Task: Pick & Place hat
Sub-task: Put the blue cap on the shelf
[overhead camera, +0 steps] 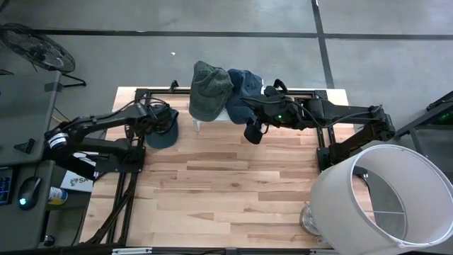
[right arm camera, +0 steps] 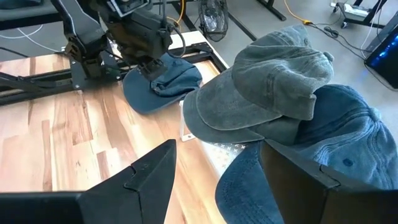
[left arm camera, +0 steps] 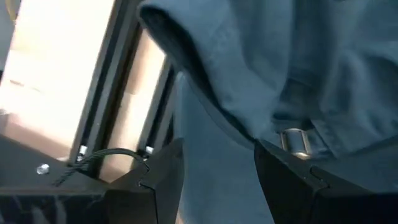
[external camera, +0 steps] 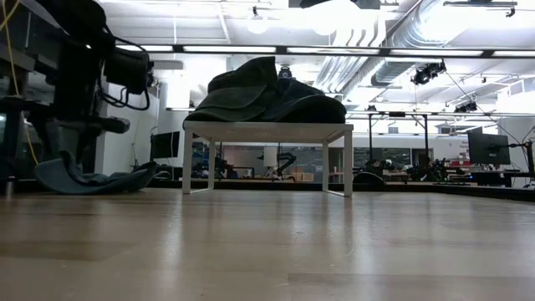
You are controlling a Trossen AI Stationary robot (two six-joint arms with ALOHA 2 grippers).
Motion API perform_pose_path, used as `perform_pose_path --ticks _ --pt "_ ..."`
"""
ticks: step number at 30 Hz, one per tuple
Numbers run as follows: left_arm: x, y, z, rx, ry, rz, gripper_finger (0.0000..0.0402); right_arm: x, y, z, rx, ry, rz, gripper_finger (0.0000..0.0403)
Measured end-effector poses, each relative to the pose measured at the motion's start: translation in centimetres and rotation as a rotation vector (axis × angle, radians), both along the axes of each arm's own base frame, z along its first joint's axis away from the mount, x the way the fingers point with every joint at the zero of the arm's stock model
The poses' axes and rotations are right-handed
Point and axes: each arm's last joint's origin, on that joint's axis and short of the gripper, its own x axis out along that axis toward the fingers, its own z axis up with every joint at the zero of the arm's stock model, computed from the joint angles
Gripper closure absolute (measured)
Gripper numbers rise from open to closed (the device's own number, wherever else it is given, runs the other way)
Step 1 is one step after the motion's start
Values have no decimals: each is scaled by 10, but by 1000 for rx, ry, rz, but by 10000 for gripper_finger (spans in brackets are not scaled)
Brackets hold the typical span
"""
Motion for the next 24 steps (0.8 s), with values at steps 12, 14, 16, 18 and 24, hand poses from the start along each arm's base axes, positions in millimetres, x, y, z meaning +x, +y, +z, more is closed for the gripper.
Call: perform_pose_path --ticks 12,14,16,18,24 --pt "-11 18 -5 -81 2 50 216 -1 0 -1 -18 24 16 175" --pt "-12 19 -5 -91 -5 52 216 -1 0 -2 -18 30 17 174" --pt "-14 21 -5 -99 -6 52 216 -1 0 -2 -20 35 18 174" --pt "-16 22 -5 -110 -7 53 216 -1 0 -2 -23 37 20 175" --pt "-18 25 -5 -154 -30 25 216 -1 0 -2 -23 38 22 174"
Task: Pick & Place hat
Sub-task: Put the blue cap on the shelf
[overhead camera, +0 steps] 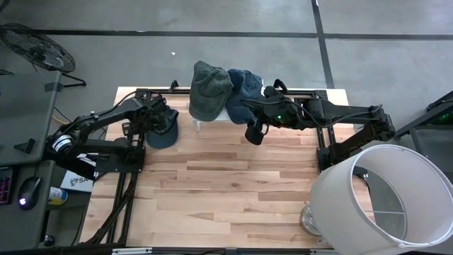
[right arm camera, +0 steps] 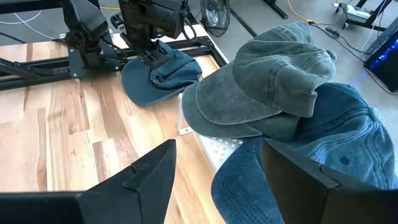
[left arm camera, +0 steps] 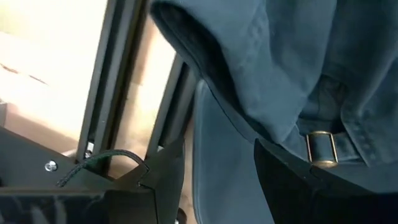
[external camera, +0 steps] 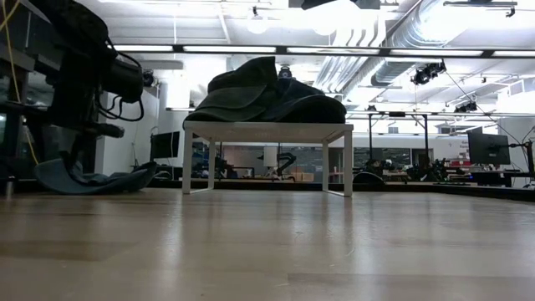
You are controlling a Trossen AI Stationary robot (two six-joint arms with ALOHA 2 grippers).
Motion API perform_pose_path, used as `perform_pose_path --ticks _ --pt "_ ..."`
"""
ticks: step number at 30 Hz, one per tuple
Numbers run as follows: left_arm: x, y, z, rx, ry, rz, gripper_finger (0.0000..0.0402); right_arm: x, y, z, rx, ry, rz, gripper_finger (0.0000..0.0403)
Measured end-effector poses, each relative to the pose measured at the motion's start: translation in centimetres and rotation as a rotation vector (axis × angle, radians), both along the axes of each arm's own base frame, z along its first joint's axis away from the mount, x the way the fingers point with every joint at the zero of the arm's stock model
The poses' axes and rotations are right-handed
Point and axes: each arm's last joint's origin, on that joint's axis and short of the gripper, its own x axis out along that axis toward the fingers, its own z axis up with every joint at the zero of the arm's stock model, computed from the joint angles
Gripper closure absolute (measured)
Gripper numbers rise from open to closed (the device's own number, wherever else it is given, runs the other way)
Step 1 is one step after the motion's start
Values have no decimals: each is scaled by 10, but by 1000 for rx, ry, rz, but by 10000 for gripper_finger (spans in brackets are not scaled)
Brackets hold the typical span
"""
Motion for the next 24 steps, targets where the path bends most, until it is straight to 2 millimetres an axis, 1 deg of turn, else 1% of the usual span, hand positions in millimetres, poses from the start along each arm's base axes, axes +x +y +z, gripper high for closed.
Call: perform_pose_path --ticks 6,10,14,24 --pt "1 -1 -1 -34 -35 -30 216 0 0 0 1 0 2 175" --pt "-3 -7 -14 -81 -29 -37 227 0 1 0 14 1 22 175" --pt "-3 -8 -17 -89 -32 -57 264 0 1 0 19 1 30 177" --pt "-2 -7 -12 -51 -87 -111 387 0 1 0 19 3 30 177"
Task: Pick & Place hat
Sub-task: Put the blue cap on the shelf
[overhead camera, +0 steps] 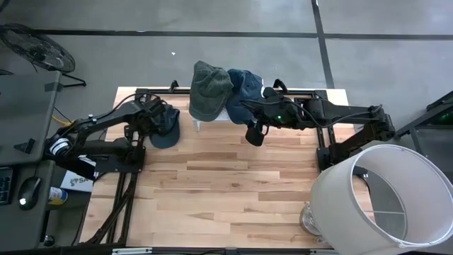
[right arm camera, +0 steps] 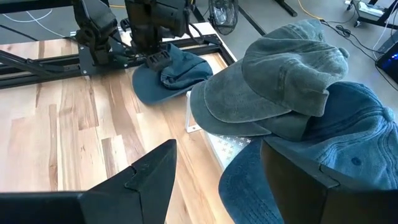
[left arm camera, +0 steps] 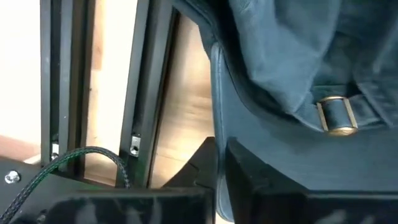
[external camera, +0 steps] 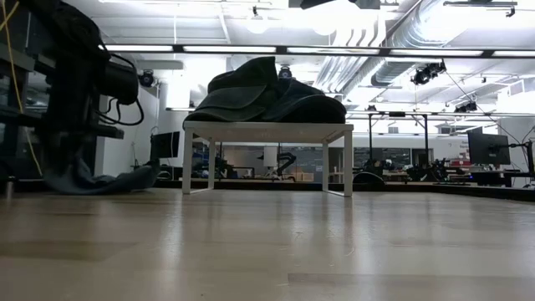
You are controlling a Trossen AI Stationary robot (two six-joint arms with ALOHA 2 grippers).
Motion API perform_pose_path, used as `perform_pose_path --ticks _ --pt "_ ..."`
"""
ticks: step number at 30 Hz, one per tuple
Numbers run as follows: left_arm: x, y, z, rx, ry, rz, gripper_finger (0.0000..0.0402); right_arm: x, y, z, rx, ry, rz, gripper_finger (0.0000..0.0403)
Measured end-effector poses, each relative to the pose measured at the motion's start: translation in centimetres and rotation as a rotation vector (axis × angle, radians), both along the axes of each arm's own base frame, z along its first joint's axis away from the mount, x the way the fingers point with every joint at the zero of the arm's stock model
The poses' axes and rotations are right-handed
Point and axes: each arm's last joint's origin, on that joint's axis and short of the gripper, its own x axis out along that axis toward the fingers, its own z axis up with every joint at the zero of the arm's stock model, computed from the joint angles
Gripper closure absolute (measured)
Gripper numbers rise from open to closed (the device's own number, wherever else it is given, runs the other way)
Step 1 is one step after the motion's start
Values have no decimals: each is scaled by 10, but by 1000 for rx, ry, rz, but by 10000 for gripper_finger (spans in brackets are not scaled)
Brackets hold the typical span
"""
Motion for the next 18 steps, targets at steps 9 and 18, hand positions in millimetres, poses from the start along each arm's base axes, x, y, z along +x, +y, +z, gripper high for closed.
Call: perform_pose_path --ticks 9,18 --pt "-7 -8 28 130 -116 -19 397 -1 0 -1 6 13 -3 177" --pt "-27 -26 97 326 -194 -5 399 -1 0 -1 9 12 0 177"
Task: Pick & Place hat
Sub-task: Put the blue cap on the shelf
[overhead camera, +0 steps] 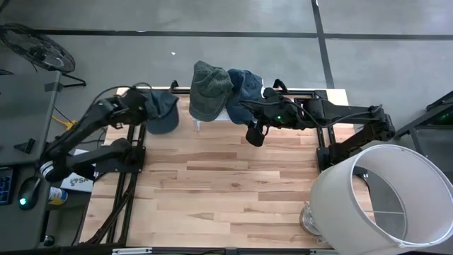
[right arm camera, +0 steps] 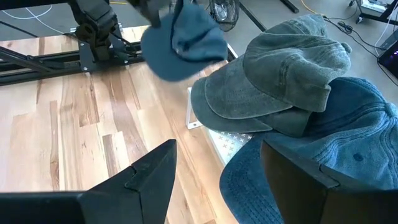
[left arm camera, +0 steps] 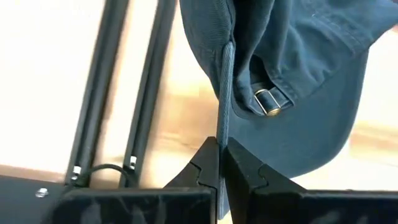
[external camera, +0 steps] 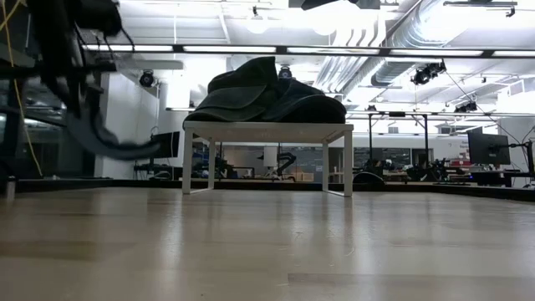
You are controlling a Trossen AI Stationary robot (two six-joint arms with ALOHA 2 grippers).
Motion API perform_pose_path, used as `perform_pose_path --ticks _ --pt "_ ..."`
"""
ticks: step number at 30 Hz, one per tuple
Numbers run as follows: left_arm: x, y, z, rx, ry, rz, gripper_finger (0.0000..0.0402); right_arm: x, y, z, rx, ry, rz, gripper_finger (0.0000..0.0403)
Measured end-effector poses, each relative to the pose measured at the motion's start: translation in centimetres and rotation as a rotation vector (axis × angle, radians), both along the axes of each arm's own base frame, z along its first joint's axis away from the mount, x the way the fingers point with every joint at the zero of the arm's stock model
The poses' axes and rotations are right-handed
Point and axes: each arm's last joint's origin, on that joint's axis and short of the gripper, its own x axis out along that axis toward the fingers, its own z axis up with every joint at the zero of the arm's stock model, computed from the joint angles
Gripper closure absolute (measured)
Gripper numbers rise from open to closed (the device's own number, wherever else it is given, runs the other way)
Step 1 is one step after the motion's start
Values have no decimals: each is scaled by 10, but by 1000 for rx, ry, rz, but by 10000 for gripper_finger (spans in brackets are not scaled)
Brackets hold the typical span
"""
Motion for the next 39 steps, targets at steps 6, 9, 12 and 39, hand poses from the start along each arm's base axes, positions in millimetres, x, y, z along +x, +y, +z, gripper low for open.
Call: perform_pose_path --ticks 6,9,12,39 --pt "-16 -16 55 147 -72 -6 399 0 0 0 1 0 -1 177" --pt "-23 -23 84 252 -121 -37 399 0 0 0 3 -2 -2 177" --pt "-29 -30 114 361 -179 -92 399 0 0 0 2 -2 -2 177" --pt "65 29 206 899 -770 -886 400 15 -2 56 -181 -557 -19 177"
